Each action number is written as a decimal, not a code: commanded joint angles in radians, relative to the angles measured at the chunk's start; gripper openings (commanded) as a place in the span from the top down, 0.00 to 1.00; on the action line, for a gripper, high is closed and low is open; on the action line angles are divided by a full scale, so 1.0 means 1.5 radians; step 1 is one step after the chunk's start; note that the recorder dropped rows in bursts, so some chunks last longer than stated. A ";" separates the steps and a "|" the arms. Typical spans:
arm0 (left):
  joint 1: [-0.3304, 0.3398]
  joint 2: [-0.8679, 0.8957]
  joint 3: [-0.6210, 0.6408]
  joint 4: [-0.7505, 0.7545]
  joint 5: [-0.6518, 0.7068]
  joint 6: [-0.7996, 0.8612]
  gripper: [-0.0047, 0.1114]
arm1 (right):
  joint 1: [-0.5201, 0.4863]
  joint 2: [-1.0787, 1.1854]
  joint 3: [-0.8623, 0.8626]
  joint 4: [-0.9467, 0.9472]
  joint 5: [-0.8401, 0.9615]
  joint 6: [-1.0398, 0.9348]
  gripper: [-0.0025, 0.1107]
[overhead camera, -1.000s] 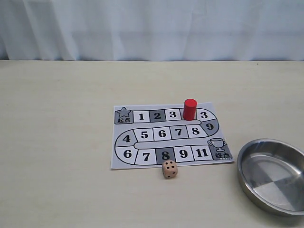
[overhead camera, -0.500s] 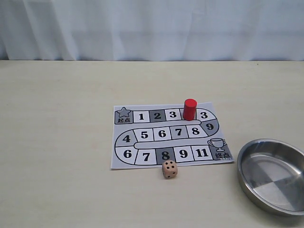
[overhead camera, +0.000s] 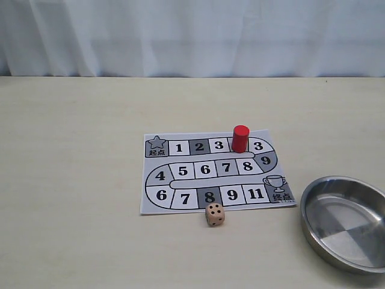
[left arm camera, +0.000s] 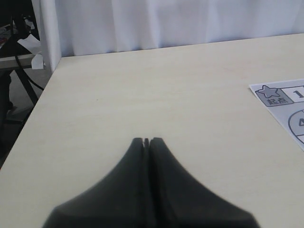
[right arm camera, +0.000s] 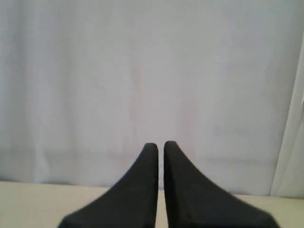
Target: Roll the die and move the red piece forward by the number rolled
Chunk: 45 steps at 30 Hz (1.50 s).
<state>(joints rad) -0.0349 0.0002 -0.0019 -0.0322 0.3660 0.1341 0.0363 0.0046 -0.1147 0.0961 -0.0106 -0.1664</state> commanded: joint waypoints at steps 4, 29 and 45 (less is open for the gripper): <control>0.000 0.000 0.001 -0.004 -0.008 -0.003 0.96 | 0.001 -0.003 0.076 -0.001 0.044 -0.045 0.94; 0.000 0.000 0.001 -0.004 -0.008 -0.003 0.96 | 0.001 -0.003 0.076 0.000 0.096 -0.015 0.94; 0.000 0.000 0.001 -0.004 -0.008 -0.003 0.96 | 0.001 -0.003 0.076 0.000 0.085 -0.015 0.94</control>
<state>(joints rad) -0.0349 0.0002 -0.0019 -0.0322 0.3660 0.1341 0.0363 0.0046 -0.0022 0.0960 0.1305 -0.1928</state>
